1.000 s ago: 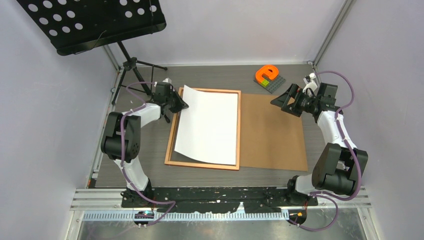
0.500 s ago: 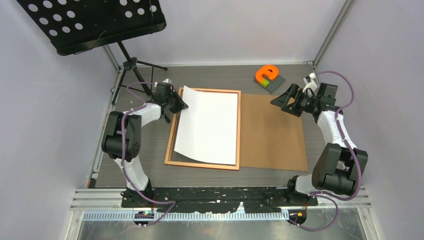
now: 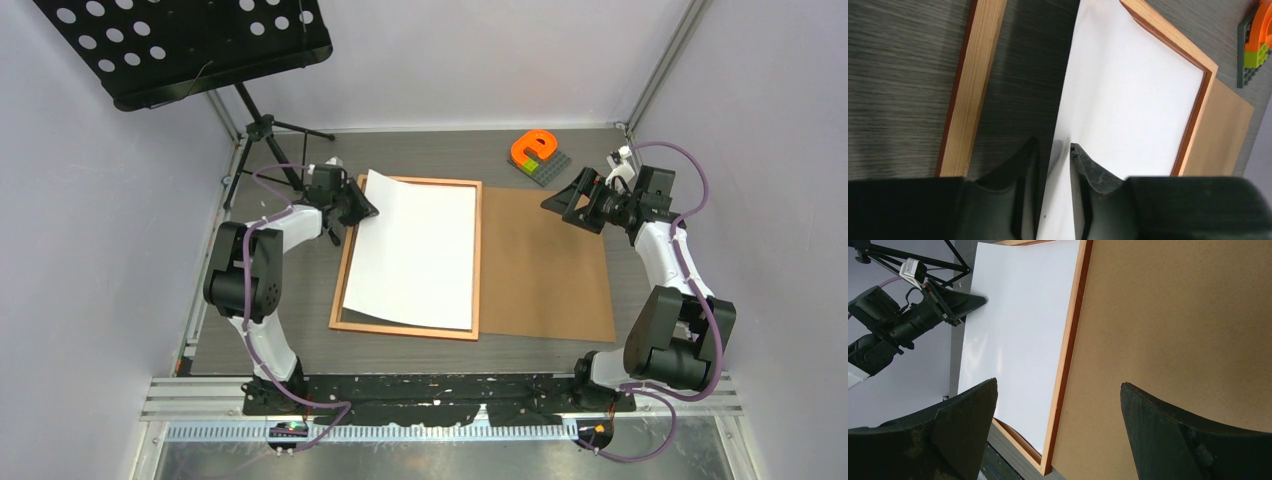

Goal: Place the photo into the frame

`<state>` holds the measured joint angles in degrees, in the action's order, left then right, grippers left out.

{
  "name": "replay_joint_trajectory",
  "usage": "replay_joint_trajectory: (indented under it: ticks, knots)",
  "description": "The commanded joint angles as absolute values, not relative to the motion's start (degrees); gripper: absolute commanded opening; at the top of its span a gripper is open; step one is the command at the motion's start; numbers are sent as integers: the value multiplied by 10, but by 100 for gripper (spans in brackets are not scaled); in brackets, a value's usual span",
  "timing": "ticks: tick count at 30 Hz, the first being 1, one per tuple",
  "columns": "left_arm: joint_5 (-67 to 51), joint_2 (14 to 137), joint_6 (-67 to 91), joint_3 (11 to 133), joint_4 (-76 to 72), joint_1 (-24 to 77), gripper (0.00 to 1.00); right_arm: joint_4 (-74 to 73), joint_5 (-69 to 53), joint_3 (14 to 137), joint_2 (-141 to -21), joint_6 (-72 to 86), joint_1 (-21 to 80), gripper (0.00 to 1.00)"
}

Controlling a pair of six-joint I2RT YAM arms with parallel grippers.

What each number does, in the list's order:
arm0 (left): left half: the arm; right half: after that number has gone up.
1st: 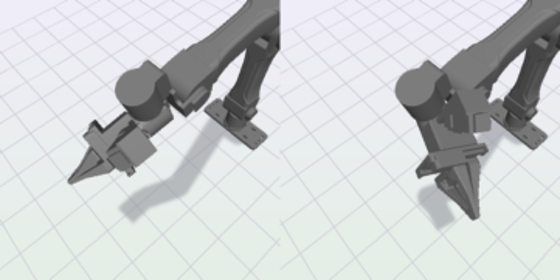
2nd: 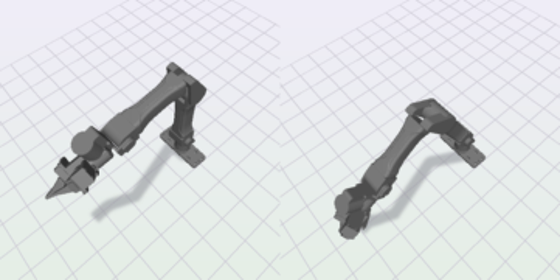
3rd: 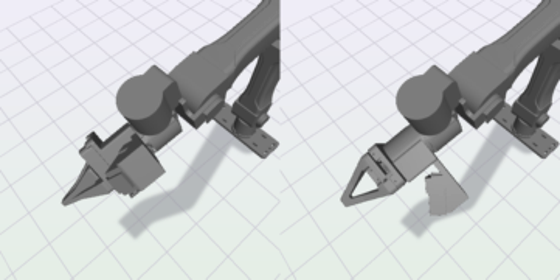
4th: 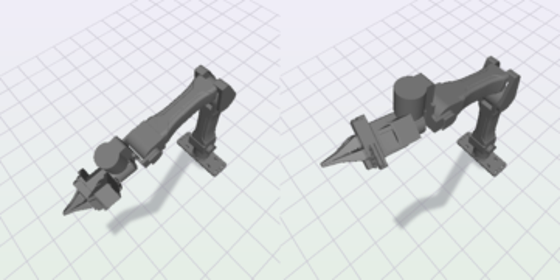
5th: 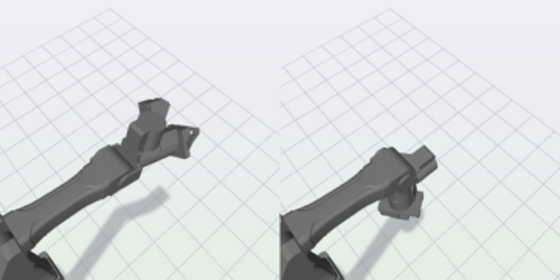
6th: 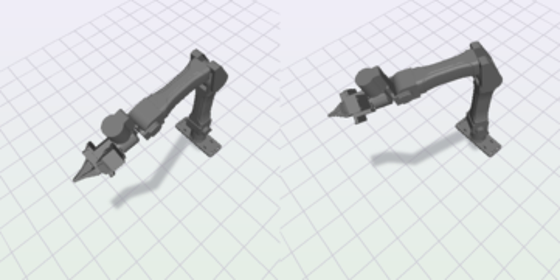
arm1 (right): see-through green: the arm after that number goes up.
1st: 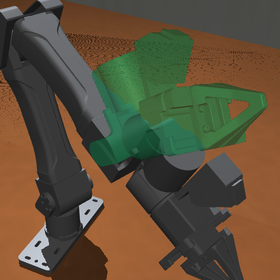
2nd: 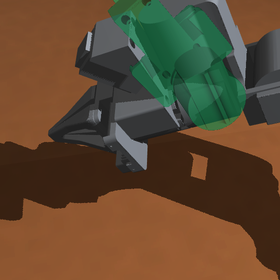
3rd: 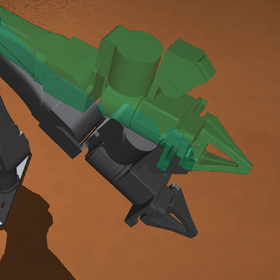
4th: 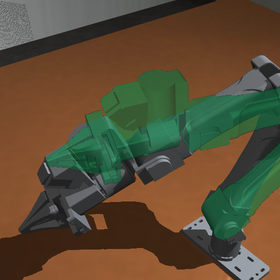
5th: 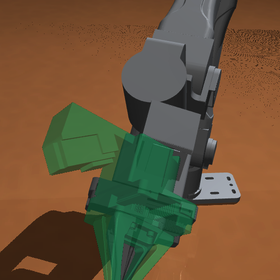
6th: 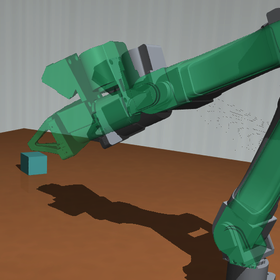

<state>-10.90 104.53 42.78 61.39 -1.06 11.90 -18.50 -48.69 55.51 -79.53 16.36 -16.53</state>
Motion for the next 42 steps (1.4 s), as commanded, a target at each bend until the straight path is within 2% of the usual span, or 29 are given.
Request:
replay_joint_trajectory:
  ticks: [1,8,12,24,31,42]
  knots:
    - [-100,1050,420,646,-2,120,32,-176,-487,562,-792,154,-162,99]
    - [-90,1045,417,651,25,120,63,-177,-487,562,-793,154,-162,100]
    - [-74,1036,412,654,44,121,73,-176,-488,562,-795,154,-162,100]
    - [-45,992,386,642,53,120,82,-179,-483,568,-807,148,-162,100]
    - [-41,960,341,613,33,135,96,-221,-463,593,-821,89,-162,100]
    - [-84,961,252,619,35,227,97,-291,-432,615,-876,-16,-162,100]
